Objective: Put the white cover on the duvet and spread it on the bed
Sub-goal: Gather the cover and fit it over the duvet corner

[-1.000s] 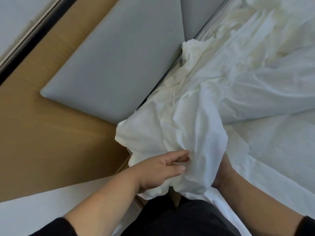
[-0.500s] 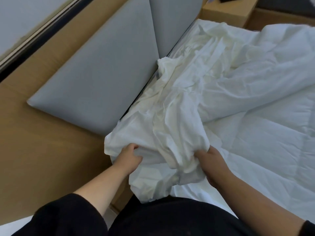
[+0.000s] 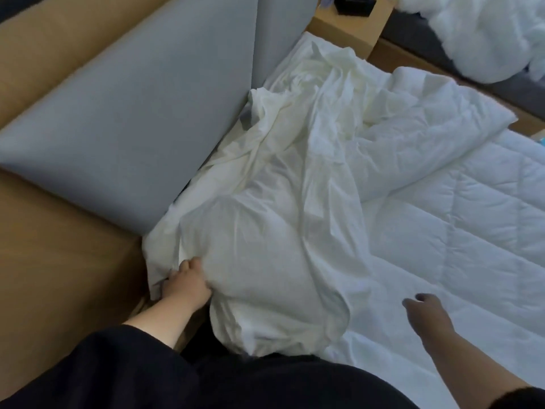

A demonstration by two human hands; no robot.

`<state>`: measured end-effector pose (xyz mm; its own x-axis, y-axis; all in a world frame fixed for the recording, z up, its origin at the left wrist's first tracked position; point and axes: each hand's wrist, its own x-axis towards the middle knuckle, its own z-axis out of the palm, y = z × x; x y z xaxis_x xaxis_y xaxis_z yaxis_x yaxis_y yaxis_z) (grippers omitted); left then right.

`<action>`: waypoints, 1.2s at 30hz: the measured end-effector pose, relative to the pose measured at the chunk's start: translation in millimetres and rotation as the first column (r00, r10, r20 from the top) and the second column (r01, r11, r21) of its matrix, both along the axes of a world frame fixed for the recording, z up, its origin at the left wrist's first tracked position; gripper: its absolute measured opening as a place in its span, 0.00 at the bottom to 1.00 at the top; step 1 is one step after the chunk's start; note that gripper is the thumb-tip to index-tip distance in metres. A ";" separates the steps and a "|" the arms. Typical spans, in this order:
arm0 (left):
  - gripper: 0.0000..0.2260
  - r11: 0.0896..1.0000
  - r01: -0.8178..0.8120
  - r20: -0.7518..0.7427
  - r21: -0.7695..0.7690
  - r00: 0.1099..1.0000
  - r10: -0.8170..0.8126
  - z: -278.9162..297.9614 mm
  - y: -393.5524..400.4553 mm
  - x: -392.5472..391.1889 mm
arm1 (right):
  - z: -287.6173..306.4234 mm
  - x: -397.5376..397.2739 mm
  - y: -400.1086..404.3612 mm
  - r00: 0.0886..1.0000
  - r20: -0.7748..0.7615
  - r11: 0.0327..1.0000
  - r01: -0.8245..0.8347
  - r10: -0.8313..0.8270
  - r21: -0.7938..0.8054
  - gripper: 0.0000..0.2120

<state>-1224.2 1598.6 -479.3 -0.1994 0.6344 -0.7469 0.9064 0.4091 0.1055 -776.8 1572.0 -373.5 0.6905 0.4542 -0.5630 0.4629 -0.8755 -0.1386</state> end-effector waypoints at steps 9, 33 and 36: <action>0.07 0.861 -0.383 0.382 0.335 0.890 0.247 17.5 21.7 0.6 | 6.8 -150.4 8.2 0.789 -0.410 0.885 -0.450 0.458 0.121 0.11; 0.44 0.913 0.238 0.548 0.330 0.739 -0.391 121.5 33.0 98.3 | 192.3 -134.6 49.5 0.892 -0.340 0.483 0.165 0.298 0.860 0.08; 0.35 0.817 0.321 0.519 0.478 0.647 -0.558 114.0 47.0 124.4 | 195.5 -127.9 47.9 0.898 -0.363 0.465 0.218 0.248 0.858 0.09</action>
